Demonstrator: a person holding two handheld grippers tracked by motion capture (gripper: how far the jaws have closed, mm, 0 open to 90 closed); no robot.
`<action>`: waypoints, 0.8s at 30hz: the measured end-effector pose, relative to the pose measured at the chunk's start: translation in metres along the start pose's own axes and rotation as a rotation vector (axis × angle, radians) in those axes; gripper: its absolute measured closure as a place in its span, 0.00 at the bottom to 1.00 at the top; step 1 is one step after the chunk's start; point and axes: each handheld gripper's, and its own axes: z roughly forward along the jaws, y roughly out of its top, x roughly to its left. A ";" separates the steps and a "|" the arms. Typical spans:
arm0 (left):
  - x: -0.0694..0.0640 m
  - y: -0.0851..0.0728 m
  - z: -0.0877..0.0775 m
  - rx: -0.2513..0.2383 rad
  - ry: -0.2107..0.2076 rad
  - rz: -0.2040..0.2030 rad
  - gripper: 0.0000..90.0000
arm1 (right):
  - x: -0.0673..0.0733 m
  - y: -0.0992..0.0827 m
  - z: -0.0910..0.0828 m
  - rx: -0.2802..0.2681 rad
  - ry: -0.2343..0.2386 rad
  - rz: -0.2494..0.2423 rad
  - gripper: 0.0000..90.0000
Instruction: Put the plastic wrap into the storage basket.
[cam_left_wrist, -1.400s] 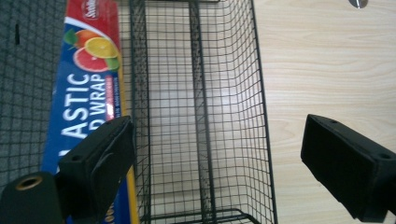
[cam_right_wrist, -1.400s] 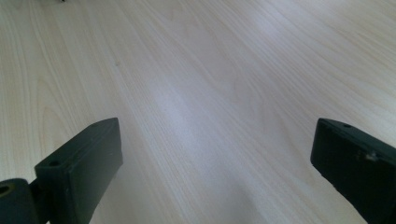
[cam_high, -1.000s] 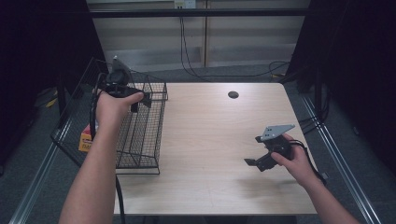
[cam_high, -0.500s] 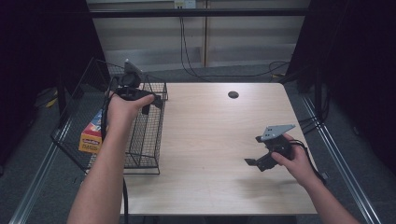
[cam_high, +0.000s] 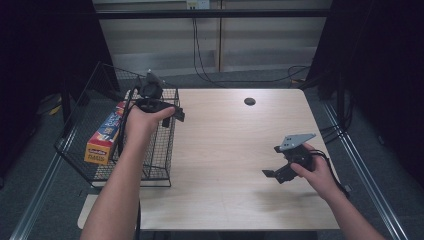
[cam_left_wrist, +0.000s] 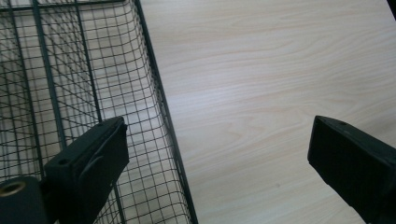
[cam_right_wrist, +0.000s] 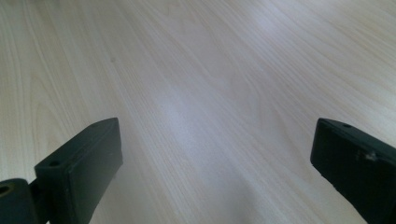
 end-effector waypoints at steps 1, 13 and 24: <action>-0.003 0.000 0.003 0.000 -0.007 0.007 0.06 | 0.000 0.000 0.000 -0.002 0.000 0.002 0.02; -0.025 -0.005 0.021 -0.005 -0.055 0.056 0.06 | -0.001 -0.001 0.000 -0.004 0.000 0.001 0.02; -0.040 -0.010 0.039 0.041 -0.094 0.118 0.06 | 0.000 -0.001 0.002 0.004 -0.001 -0.007 0.02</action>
